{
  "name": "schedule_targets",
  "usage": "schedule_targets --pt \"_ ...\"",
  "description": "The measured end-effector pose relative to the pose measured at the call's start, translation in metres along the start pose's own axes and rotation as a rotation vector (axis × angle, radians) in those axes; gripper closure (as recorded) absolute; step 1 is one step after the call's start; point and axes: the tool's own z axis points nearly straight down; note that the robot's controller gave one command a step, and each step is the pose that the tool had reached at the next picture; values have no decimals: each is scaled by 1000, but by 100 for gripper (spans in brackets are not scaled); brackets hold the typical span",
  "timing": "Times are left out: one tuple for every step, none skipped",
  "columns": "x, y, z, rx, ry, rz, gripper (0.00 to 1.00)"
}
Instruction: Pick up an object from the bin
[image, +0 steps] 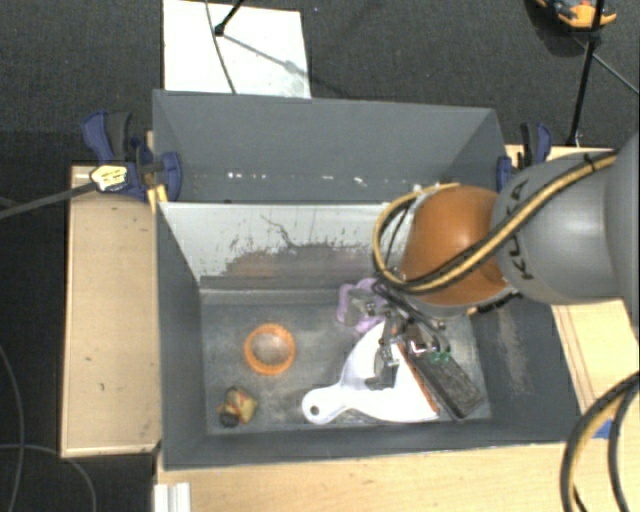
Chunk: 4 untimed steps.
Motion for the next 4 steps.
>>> schedule_targets --pt "-11 -1 -9 9 -38 11 100" --pt "-11 -1 -9 9 -38 11 100" --pt "0 -4 -48 13 12 12 100" --pt "-2 -9 -123 13 11 22 100"
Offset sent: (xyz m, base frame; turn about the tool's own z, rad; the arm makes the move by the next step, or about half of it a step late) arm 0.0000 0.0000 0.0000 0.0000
